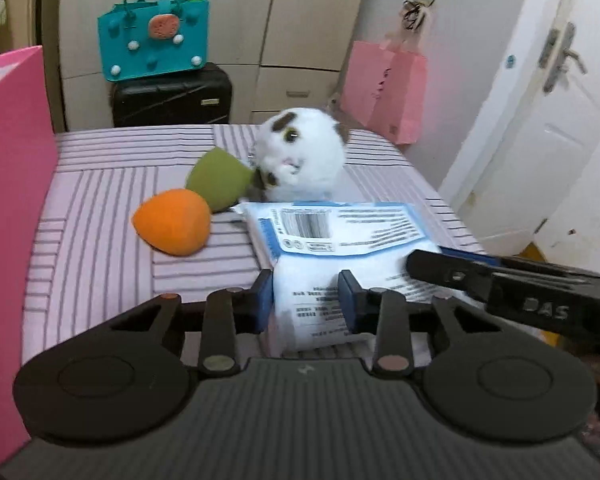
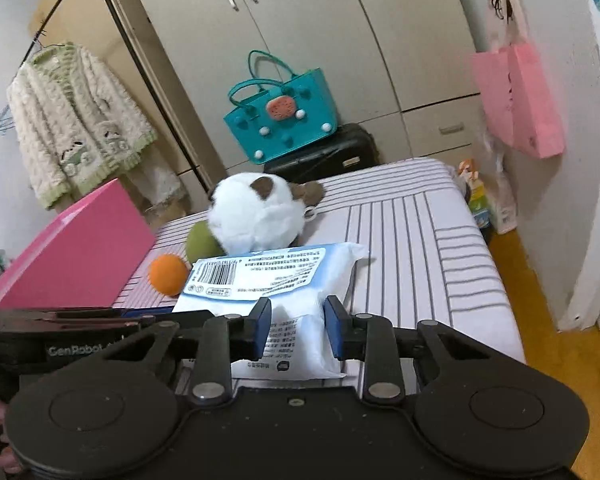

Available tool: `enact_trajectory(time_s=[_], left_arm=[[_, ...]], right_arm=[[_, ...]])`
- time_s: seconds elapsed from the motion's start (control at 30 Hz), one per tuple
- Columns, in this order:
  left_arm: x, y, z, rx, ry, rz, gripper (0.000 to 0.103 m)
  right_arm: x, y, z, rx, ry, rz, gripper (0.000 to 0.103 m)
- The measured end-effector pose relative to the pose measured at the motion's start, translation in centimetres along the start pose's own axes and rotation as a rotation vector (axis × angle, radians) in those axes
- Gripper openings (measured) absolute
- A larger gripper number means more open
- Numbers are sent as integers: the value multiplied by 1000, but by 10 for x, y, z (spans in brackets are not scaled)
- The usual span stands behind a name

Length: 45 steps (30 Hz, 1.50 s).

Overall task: Organize soft objects
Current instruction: 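Close the left tool on the wipes pack while the right tool grips it too, then lift the wipes pack with both tools and carry it over the pink box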

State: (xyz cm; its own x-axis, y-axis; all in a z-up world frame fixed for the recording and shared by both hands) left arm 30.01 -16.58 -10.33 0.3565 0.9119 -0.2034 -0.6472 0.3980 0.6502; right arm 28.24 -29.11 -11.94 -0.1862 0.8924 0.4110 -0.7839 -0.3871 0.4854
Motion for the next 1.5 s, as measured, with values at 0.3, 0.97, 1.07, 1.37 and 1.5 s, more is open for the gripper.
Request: enact_trajectory(time_s=[0.3,0.97,1.07,1.37,1.5], left_arm=[[0,11,-12,24,11,18,33],[7,8,-13,39,49,36,34],[2,14,-14,54,24,20,33],[-12,83,0,-42,-91,-33,33],[-13,106,2,-64,-153,-31,33]], right_arm=[[3,10,-14,43,27,-59,40],[-2,-8,-5,287,34,86,37],[3,-2,-6,297,65,71,33],[39,31,-11,335,72,121,37],[66,47,-7,313,186,104,41]])
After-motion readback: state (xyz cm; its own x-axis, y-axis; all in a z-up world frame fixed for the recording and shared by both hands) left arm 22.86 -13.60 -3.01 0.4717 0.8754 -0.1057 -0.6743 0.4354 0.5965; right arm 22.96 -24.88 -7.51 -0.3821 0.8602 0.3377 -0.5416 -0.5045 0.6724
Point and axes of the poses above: each gripper's, at about its wrist camera, not at the fingertips, and y roughly against the way its jaws point, x to its left, z to its top, the point moved 10 cm from there along -y, roughly the way its jaws point, and after that the axes turned 4 degrees about z, right-handed, at the moved point
